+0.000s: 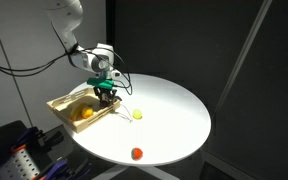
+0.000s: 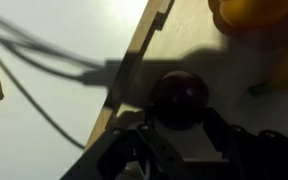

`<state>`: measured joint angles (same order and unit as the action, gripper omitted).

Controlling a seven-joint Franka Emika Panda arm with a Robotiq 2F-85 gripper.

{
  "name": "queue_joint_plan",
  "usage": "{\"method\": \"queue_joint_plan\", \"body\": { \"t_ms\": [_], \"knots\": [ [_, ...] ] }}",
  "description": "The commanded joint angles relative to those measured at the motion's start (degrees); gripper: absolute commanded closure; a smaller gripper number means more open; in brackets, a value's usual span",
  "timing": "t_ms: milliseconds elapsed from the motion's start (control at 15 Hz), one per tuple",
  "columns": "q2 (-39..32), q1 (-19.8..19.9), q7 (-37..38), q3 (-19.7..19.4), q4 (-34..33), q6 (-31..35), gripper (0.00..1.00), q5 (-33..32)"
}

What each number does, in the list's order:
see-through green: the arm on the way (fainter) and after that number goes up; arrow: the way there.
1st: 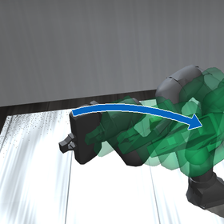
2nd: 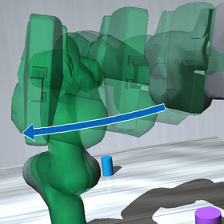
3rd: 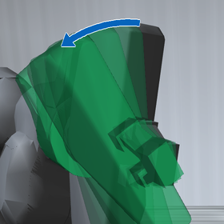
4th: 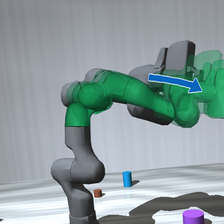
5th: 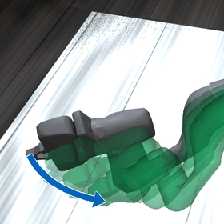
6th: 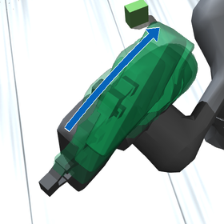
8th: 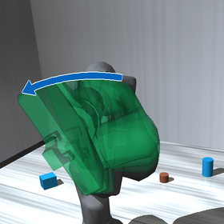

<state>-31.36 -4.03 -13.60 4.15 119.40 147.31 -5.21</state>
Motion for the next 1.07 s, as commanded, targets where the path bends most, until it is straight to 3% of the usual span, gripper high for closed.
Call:
{"method": "queue_joint_plan", "body": {
  "t_ms": [0, 467, 1000],
  "knots": [
    [2.34, -0.73, 1.88, -0.24, -0.05, -1.88, 0.72, -1.48],
    [6.75, -1.81, 4.84, -0.60, 0.90, -4.80, 0.72, -1.29],
    [12.12, -2.24, 16.99, -3.06, 2.02, -8.10, 0.72, -1.56]
  ]
}}
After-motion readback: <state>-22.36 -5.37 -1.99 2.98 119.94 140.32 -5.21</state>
